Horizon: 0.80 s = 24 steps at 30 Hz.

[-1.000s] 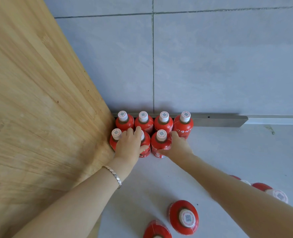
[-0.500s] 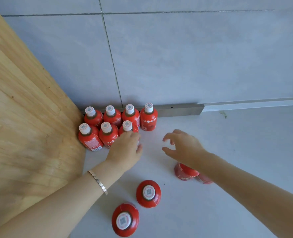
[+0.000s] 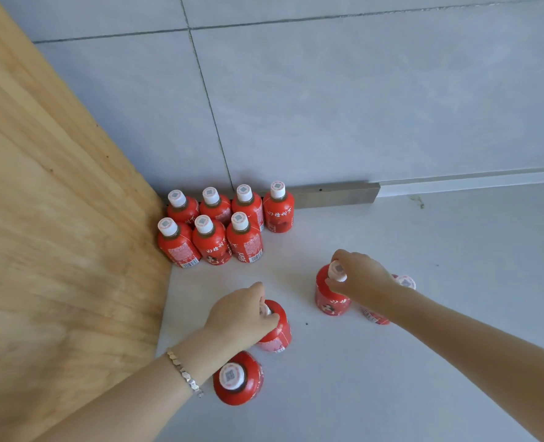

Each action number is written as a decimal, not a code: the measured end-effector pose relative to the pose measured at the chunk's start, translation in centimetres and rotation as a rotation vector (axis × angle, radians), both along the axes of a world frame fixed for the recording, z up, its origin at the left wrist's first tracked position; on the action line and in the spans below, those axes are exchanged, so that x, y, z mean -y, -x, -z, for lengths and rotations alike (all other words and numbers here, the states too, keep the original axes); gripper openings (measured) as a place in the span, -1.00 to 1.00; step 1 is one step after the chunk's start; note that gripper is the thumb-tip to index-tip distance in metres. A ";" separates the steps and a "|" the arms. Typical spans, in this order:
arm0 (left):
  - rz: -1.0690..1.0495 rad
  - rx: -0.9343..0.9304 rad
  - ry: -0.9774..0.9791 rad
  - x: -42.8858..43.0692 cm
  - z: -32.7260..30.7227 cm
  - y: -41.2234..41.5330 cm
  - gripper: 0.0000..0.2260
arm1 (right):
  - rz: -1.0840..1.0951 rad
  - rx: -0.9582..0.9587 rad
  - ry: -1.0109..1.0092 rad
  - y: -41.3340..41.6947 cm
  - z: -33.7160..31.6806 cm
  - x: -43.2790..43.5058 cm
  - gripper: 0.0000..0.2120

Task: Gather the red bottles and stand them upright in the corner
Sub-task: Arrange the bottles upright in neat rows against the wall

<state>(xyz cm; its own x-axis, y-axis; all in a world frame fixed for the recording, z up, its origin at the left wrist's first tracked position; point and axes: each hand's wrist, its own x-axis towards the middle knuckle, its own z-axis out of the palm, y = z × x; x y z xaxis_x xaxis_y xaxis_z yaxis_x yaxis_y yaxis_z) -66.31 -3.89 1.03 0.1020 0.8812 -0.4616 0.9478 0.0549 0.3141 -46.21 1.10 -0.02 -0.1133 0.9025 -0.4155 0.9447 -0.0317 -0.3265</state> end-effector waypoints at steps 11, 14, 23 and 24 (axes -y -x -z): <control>-0.390 0.045 -0.251 -1.9 0.6 6.6 -0.81 | 0.154 -0.227 -0.101 9.5 1.1 -8.1 -0.64; -0.449 0.028 -0.242 -2.2 1.0 7.7 -0.75 | 0.226 -0.272 -0.111 10.1 1.5 -8.8 -0.67; -0.544 0.077 -0.355 -6.1 2.1 10.4 -0.74 | 0.289 -0.466 -0.073 9.4 0.3 -5.8 -0.76; -0.542 0.118 -0.365 -6.4 2.2 10.6 -0.77 | 0.256 -0.452 -0.041 9.4 0.3 -5.0 -0.80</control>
